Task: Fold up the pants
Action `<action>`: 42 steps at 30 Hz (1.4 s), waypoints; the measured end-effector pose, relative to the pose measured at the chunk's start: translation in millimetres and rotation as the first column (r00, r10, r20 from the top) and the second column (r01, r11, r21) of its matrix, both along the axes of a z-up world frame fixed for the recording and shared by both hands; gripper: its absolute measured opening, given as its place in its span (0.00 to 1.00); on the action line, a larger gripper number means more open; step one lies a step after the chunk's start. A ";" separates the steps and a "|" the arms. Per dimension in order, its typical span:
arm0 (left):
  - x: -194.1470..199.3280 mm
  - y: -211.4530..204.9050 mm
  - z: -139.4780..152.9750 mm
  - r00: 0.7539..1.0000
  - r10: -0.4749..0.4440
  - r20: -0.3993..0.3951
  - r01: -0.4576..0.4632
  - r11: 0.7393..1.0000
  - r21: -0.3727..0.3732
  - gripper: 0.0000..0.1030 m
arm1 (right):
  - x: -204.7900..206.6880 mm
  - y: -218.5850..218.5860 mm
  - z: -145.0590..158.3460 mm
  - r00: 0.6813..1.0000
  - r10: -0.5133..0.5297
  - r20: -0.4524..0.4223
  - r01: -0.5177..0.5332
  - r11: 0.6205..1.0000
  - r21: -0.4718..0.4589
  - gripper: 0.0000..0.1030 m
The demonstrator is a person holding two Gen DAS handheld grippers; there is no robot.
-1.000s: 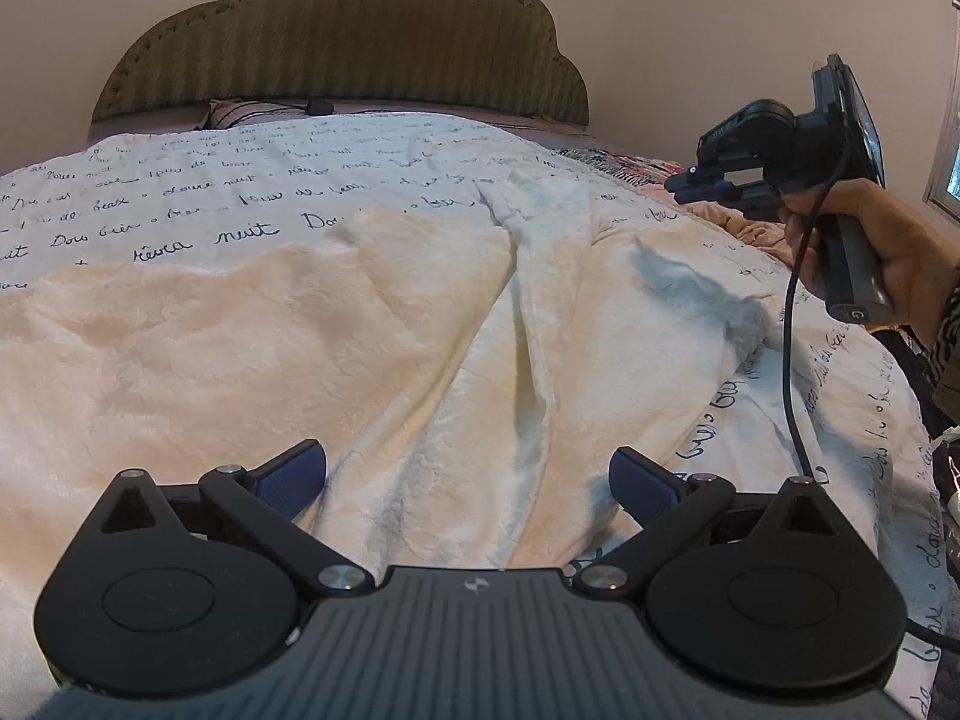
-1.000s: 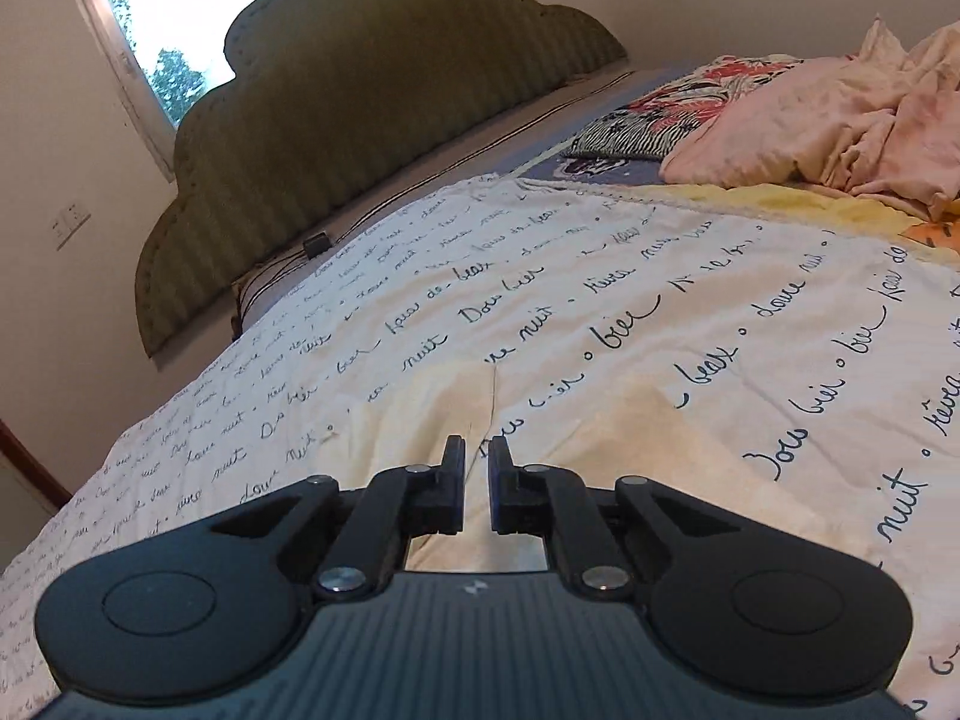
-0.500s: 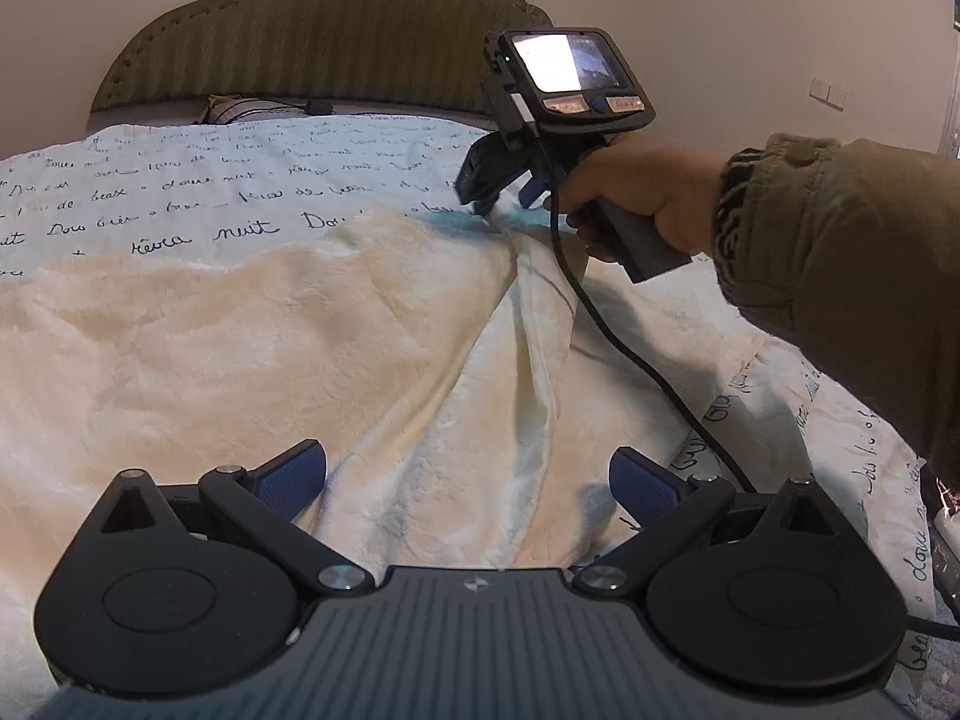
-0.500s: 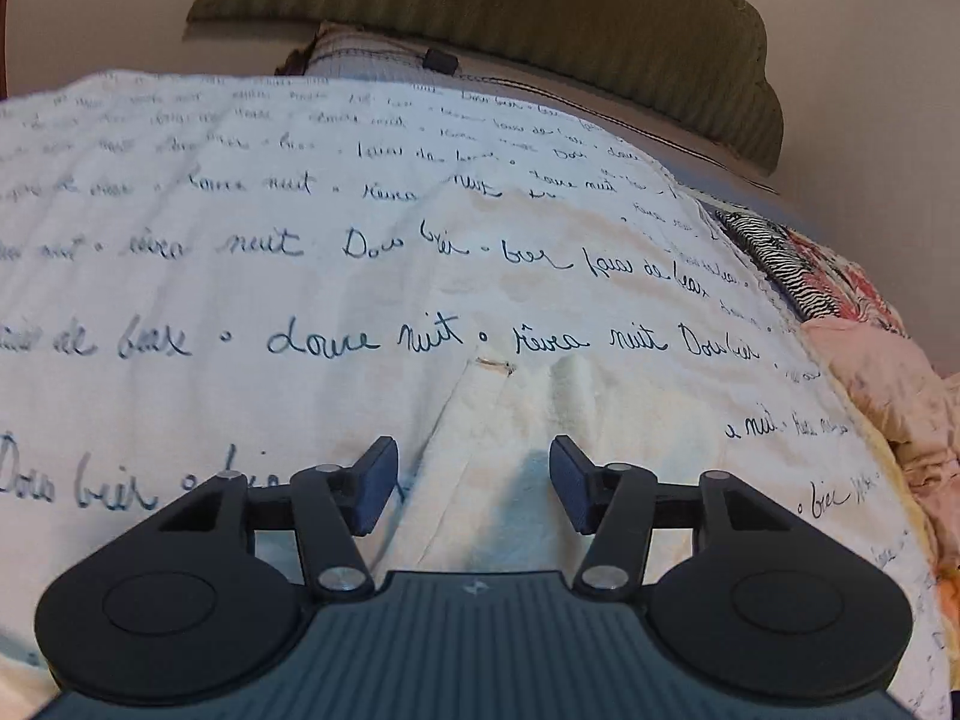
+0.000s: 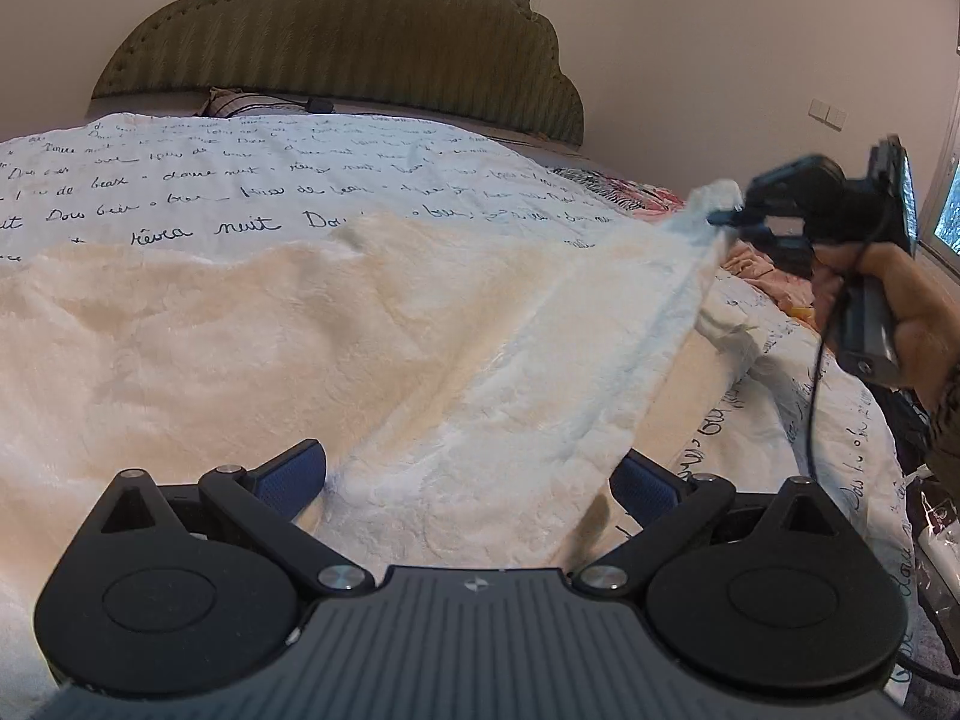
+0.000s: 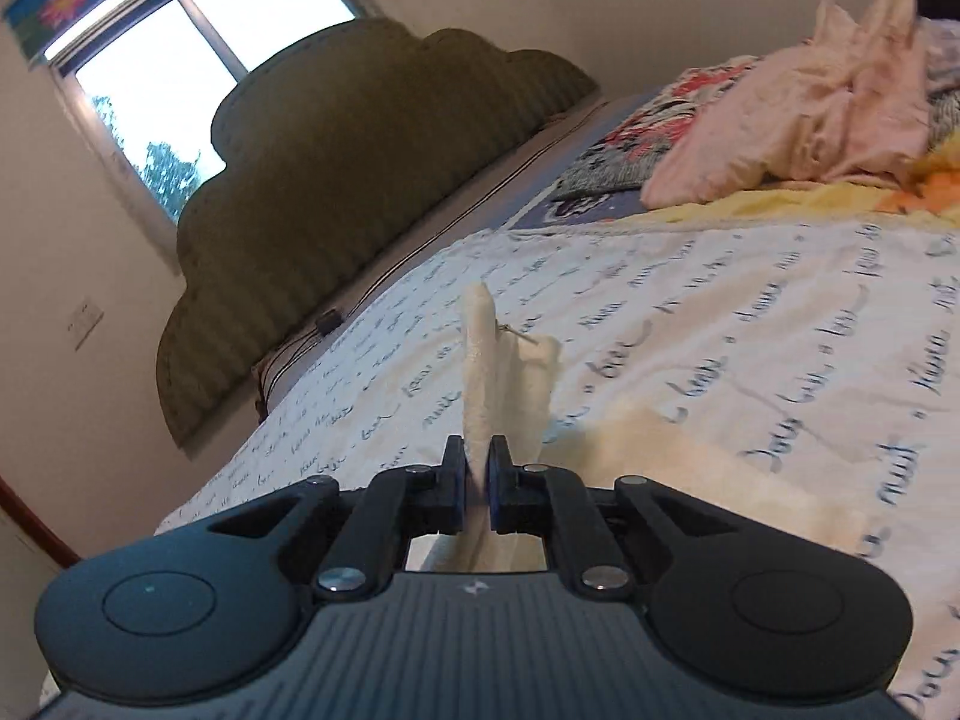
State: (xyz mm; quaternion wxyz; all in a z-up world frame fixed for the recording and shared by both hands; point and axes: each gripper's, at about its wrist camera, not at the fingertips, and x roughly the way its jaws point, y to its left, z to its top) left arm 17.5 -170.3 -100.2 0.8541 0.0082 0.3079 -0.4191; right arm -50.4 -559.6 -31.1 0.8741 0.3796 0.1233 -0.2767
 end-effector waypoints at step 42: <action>26.1 -21.7 50.4 0.994 0.036 -0.103 -0.024 0.993 0.113 0.81 | 54.3 -5.4 -20.5 0.927 0.212 -0.311 -0.277 0.943 -0.183 0.34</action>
